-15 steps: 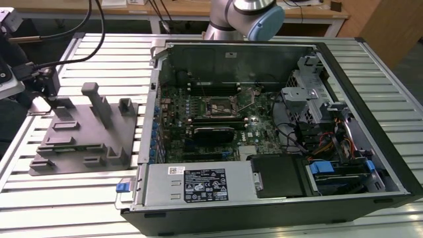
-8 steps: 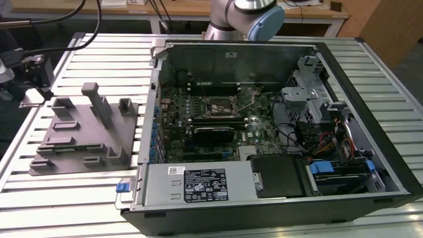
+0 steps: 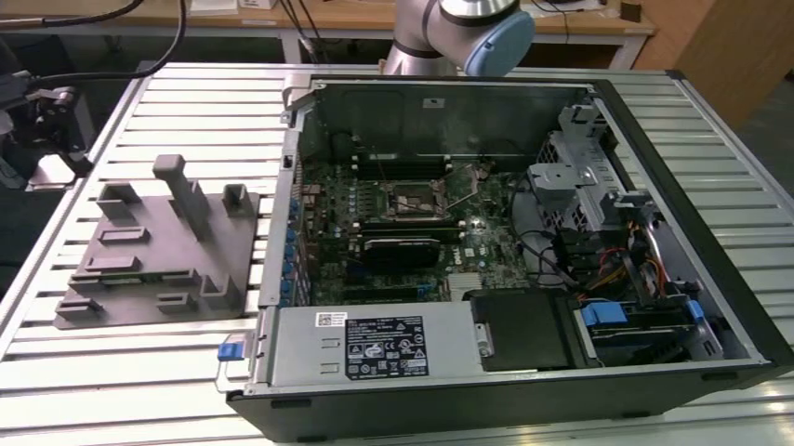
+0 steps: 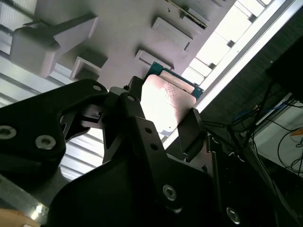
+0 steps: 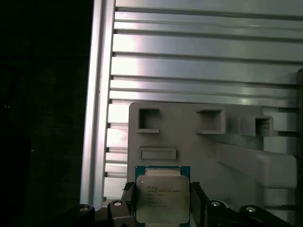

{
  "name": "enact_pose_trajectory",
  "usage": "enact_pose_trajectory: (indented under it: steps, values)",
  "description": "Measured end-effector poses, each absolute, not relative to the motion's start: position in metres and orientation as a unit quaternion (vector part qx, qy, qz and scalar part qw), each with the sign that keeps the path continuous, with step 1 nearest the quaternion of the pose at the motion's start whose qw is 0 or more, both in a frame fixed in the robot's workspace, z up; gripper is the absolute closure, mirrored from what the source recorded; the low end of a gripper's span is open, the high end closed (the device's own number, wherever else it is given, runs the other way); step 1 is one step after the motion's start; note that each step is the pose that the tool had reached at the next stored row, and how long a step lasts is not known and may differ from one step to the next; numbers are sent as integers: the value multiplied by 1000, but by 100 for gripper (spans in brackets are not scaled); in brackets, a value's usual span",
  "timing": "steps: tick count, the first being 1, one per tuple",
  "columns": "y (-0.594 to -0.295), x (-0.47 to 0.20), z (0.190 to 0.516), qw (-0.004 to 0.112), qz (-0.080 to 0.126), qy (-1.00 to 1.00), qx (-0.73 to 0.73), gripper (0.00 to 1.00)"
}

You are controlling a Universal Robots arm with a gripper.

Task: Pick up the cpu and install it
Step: 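Pick up the cpu and move it towards the insertion slot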

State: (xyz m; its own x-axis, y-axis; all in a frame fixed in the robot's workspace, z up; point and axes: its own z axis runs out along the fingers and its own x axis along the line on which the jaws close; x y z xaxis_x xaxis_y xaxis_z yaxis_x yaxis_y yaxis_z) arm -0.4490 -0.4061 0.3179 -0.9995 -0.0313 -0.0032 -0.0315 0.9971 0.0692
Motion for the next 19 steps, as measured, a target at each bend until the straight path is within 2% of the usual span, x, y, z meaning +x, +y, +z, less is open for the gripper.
enact_pose_trajectory:
  steps: [19]
  values:
    - [-406, -449, 358, 1, 38, 999, -16, 46]
